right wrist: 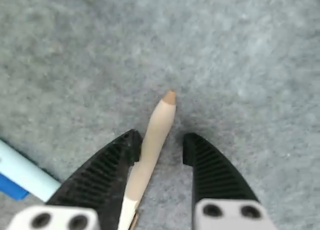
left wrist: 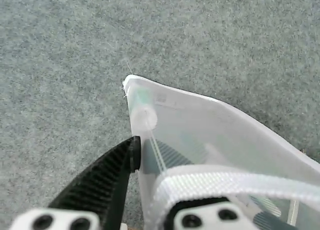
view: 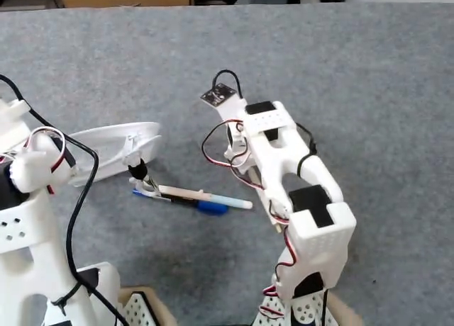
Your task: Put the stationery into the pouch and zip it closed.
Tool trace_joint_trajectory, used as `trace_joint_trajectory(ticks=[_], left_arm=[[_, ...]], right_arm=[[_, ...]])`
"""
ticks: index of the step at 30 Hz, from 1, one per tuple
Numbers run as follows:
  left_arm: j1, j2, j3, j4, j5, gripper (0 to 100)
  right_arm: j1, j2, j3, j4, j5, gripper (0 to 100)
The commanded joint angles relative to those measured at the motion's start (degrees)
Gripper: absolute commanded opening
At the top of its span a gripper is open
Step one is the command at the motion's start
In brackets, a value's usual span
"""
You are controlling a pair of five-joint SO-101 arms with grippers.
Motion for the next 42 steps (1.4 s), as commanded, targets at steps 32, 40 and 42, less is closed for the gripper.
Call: trace_joint_trajectory(ticks=[32, 40, 42], left_arm=[[-0.6, -0.7, -0.6, -0.6, 0.4, 3], [-0.6, -0.7, -0.5, -0.9, 0.4, 3], [-0.6, -0.7, -0.5, -0.9, 0.4, 3]], right_arm=[[-1.9, -56.3, -13.1, 7.4, -15.3, 1.2], [-15.9, -69.6, -7.3, -9.1, -18.7, 1.2], [-18.6, -69.5, -5.1, -12.3, -18.5, 1.2]])
